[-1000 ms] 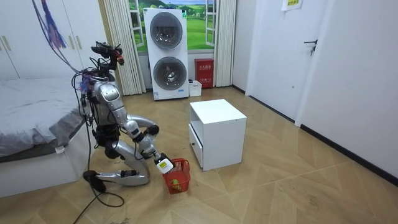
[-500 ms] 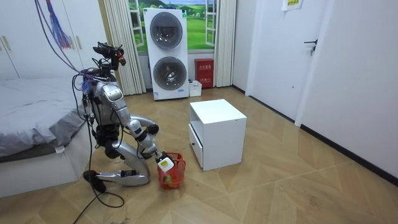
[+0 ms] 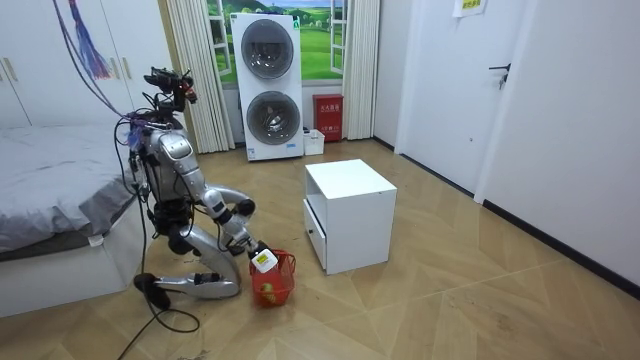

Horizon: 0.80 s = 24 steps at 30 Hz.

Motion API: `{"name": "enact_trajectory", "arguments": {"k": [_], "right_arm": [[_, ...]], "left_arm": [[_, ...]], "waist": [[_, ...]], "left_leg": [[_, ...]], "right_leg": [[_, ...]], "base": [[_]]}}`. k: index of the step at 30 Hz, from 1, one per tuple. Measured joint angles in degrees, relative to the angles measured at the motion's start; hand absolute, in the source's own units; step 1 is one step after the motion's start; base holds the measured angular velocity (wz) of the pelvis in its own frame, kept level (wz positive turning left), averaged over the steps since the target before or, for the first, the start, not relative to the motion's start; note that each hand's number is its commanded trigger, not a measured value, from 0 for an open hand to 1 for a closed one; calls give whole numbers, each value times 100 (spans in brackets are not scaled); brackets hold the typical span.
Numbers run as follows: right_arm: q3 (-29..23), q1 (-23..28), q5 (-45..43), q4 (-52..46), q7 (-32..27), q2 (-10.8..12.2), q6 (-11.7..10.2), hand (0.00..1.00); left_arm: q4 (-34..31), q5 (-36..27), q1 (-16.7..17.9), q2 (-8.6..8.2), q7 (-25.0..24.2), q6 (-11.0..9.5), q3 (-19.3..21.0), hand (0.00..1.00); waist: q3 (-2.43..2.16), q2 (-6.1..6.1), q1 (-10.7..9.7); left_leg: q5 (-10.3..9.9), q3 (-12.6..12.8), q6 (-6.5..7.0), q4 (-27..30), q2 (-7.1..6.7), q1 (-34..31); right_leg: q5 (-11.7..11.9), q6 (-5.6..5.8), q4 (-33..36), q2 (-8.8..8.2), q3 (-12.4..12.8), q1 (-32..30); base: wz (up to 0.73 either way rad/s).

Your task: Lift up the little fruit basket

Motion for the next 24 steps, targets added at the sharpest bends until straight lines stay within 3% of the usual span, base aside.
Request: {"name": "enact_trajectory", "arguments": {"k": [3, 8, 14, 16, 19, 22, 23, 24], "right_arm": [[0, 109, -346, -325, -110, 79, 12, 100], [-4, 334, -966, -1375, -298, 149, 74, 100], [-2, 566, -1675, -2516, -628, 390, 79, 100], [-2, 642, -1947, -2829, -733, 421, 76, 100], [79, 704, -2349, -3033, -978, 653, -20, 100], [515, 694, -2488, -3067, -967, 858, -80, 100], [639, 739, -2526, -3084, -978, 851, -95, 100], [546, 864, -2520, -3184, -1015, 672, -116, 100]], "left_arm": [[-48, 23, -83, -1, 73, 13, 111, 0], [-83, 197, -241, -44, 144, 0, 196, 0], [-312, 270, -498, -39, 642, -49, 587, 0], [-756, 451, -512, -25, 749, -46, 826, 0], [-1959, 736, -663, -13, 908, -31, 1338, 0], [-2436, 711, -1006, -90, 1291, -165, 1445, 0], [-2448, 686, -957, -94, 1315, -202, 1440, 0], [-2503, 690, -1064, -165, 1262, -367, 1301, 0]], "waist": [[-12, -124, -116], [1, -229, -386], [-61, -268, -787], [-66, -253, -852], [-96, -198, -957], [-91, -109, -951], [-53, 10, -927], [-57, 45, -966]], "left_leg": [[-17, -57, 26, 56, -24, 7], [-100, -204, 73, 188, -122, 53], [-289, -210, 196, 233, -108, 369], [-300, -231, 219, 249, -100, 397], [-285, -372, 243, 265, -95, 421], [50, -493, 532, 219, 29, 673], [316, -389, 565, 211, -38, 585], [319, 367, 789, -659, -280, 401]], "right_leg": [[-3, -8, 15, 38, 0, 54], [-3, -8, -13, 78, -38, 232], [-26, -54, -267, 157, -2, 576], [-54, -80, -358, 280, 82, 604], [-147, -37, -641, 561, 130, 684], [-147, -21, -1379, 911, 389, 879], [-146, -8, -1915, 986, 418, 1099], [-192, 94, -2416, 915, 477, 1329]], "base": [[-6], [-2], [-5], [-12], [-15], [-60], [-18], [15]]}}
